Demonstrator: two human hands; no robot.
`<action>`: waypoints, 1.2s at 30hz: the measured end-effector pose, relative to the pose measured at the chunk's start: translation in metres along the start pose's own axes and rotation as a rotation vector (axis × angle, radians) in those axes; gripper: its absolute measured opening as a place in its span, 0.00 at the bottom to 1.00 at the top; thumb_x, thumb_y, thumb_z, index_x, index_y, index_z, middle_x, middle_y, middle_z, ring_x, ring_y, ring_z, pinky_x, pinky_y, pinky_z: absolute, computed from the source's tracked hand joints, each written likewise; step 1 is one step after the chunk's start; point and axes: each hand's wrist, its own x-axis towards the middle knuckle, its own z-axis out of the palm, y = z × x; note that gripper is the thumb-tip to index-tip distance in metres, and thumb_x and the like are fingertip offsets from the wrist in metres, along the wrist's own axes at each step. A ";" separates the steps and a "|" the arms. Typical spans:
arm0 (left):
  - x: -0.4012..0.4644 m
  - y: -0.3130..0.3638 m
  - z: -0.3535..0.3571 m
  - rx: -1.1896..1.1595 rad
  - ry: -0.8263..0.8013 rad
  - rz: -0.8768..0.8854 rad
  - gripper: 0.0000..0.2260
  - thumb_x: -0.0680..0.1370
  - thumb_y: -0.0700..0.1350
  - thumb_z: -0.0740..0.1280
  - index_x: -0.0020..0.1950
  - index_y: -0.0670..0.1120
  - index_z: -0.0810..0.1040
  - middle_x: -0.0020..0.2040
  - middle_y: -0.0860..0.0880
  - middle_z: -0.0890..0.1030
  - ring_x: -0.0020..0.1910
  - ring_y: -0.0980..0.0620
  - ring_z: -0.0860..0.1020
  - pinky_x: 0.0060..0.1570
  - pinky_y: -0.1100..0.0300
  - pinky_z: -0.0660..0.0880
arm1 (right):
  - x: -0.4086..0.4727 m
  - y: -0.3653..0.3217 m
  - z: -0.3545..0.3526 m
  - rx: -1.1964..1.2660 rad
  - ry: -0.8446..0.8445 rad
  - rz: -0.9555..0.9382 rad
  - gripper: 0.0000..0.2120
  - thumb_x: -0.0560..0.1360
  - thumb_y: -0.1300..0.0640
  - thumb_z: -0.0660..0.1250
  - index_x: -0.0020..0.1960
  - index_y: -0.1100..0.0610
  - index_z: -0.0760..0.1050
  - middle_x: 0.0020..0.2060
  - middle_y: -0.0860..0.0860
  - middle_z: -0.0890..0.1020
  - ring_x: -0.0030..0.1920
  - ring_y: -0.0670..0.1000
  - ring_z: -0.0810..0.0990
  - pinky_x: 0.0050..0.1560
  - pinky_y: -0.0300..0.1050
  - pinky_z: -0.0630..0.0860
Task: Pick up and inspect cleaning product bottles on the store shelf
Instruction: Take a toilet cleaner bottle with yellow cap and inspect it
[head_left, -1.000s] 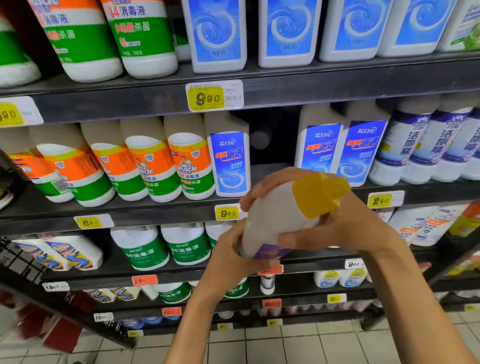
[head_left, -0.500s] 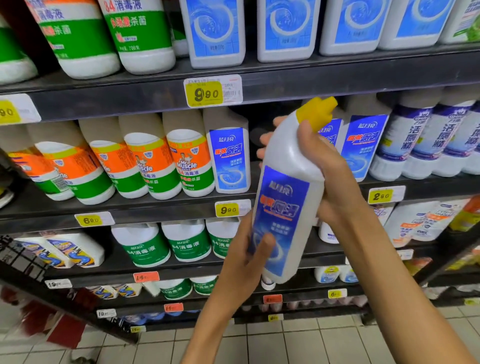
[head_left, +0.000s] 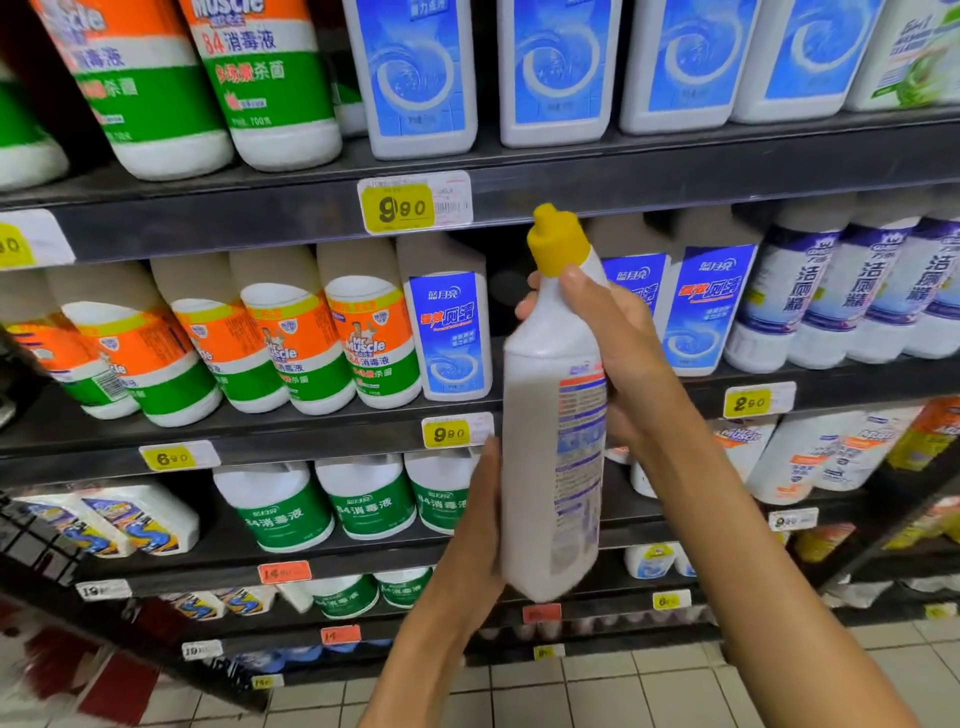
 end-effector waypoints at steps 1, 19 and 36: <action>0.000 0.003 -0.003 0.049 0.009 0.031 0.23 0.73 0.69 0.52 0.56 0.63 0.81 0.58 0.54 0.82 0.59 0.54 0.79 0.65 0.49 0.71 | -0.001 0.000 -0.001 -0.103 0.054 -0.055 0.11 0.74 0.49 0.67 0.47 0.57 0.78 0.35 0.50 0.83 0.34 0.48 0.82 0.35 0.41 0.78; 0.013 -0.003 0.001 0.229 0.199 0.114 0.28 0.67 0.69 0.55 0.50 0.52 0.82 0.46 0.49 0.86 0.46 0.50 0.84 0.54 0.49 0.77 | 0.001 -0.008 -0.008 -0.078 -0.005 -0.002 0.12 0.73 0.47 0.66 0.45 0.56 0.77 0.38 0.53 0.83 0.40 0.51 0.82 0.44 0.46 0.80; 0.042 -0.026 -0.012 0.274 0.032 0.059 0.27 0.71 0.65 0.65 0.64 0.52 0.72 0.56 0.53 0.82 0.54 0.57 0.81 0.50 0.62 0.78 | 0.020 0.012 -0.012 -0.473 0.263 0.063 0.37 0.66 0.37 0.72 0.47 0.74 0.71 0.48 0.72 0.78 0.40 0.62 0.79 0.41 0.51 0.74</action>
